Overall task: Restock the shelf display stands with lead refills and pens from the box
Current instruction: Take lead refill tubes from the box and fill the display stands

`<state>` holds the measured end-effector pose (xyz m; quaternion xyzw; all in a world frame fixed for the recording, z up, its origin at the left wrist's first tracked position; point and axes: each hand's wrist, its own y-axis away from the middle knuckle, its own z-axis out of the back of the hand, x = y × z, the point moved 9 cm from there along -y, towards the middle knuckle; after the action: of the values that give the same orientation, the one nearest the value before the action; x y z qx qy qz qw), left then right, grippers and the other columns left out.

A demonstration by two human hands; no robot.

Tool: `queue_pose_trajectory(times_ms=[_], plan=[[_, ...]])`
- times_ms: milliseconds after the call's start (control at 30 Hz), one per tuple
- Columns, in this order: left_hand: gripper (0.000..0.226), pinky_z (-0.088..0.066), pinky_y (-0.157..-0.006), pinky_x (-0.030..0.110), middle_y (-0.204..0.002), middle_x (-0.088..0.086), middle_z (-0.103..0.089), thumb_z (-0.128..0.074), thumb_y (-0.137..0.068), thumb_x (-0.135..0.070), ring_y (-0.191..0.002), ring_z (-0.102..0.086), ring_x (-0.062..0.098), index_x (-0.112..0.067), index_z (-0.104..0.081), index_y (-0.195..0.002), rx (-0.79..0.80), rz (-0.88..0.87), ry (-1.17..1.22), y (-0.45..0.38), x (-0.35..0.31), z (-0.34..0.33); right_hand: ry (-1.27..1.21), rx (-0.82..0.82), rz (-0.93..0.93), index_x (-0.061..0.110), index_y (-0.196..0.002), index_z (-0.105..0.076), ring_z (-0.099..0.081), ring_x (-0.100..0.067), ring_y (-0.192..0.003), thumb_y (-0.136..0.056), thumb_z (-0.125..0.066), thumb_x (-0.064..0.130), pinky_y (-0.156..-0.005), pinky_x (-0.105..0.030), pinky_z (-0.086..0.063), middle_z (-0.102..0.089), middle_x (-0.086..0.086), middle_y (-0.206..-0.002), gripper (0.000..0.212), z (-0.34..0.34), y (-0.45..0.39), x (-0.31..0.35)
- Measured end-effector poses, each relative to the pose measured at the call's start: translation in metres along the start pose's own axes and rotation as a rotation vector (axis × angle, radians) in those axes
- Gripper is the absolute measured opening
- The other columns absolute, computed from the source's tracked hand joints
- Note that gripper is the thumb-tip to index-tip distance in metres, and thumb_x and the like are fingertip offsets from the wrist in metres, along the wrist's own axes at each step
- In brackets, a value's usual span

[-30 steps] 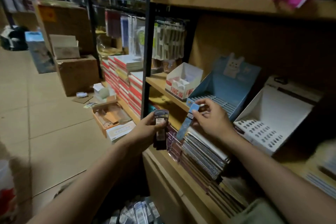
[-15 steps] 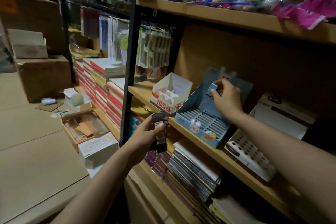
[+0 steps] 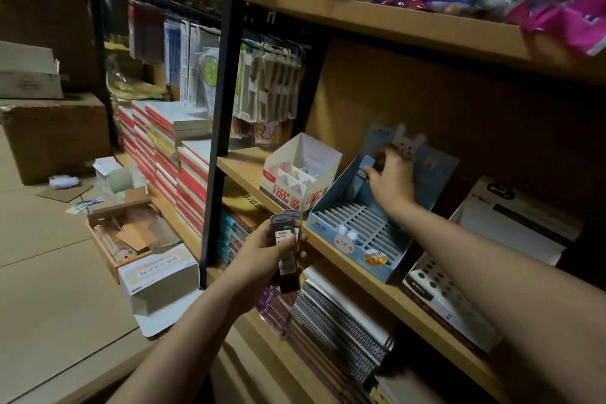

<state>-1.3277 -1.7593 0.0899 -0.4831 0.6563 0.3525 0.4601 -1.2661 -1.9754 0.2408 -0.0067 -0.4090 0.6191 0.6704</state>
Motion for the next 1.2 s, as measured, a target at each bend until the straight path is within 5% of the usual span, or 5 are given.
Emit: queue_pose_trajectory(times_ms=[367,467,600,767,1200], plan=[[0.033,-0.058,-0.075,0.037,-0.103,-0.004,-0.073,-0.051,-0.098,-0.014,-0.09,-0.072,0.017,-0.025,-0.053,-0.129,0.006,-0.021,-0.014,0.017,-0.009,0.0,0.047,-0.015,-0.059,0.008,-0.124,-0.061,-0.065,-0.03,-0.103,-0.095,-0.054,0.004,-0.08,-0.029,-0.052,-0.067,-0.017,-0.113,0.03,-0.006,0.014,-0.001],[0.032,-0.058,-0.075,0.037,-0.105,-0.002,-0.073,-0.051,-0.097,-0.014,-0.091,-0.072,0.018,-0.022,-0.051,-0.128,0.01,-0.014,0.001,0.022,-0.008,-0.001,0.087,0.116,-0.097,0.018,-0.142,-0.048,-0.062,-0.028,-0.107,-0.095,-0.054,0.005,-0.095,-0.037,-0.052,-0.061,-0.014,-0.127,0.05,-0.013,0.018,-0.003],[0.029,-0.058,-0.069,0.034,-0.106,0.001,-0.073,-0.053,-0.096,-0.015,-0.092,-0.072,0.019,-0.02,-0.051,-0.125,0.017,-0.031,0.015,0.033,-0.017,0.004,0.032,0.257,-0.147,0.028,-0.155,-0.018,-0.06,-0.021,-0.102,-0.095,-0.058,0.012,-0.087,-0.035,-0.051,-0.058,-0.004,-0.118,0.074,-0.011,0.03,0.004],[0.03,-0.059,-0.068,0.031,-0.111,0.009,-0.068,-0.054,-0.096,-0.017,-0.097,-0.071,0.021,-0.027,-0.058,-0.124,0.032,-0.047,0.059,0.04,-0.03,0.016,-0.353,0.415,0.035,0.026,-0.122,-0.06,-0.069,-0.011,-0.077,-0.095,-0.06,0.024,-0.063,-0.023,-0.057,-0.067,-0.002,-0.1,0.028,-0.023,0.082,0.059],[0.029,-0.055,-0.079,0.034,-0.116,0.001,-0.064,-0.051,-0.097,-0.035,-0.105,-0.065,0.019,-0.05,-0.054,-0.122,0.035,-0.185,-0.223,0.047,-0.057,0.018,-0.423,0.666,0.015,0.016,-0.103,-0.074,-0.071,-0.018,-0.091,-0.092,-0.066,0.025,-0.087,-0.042,-0.058,-0.073,-0.001,-0.097,0.017,-0.049,0.109,0.103]])
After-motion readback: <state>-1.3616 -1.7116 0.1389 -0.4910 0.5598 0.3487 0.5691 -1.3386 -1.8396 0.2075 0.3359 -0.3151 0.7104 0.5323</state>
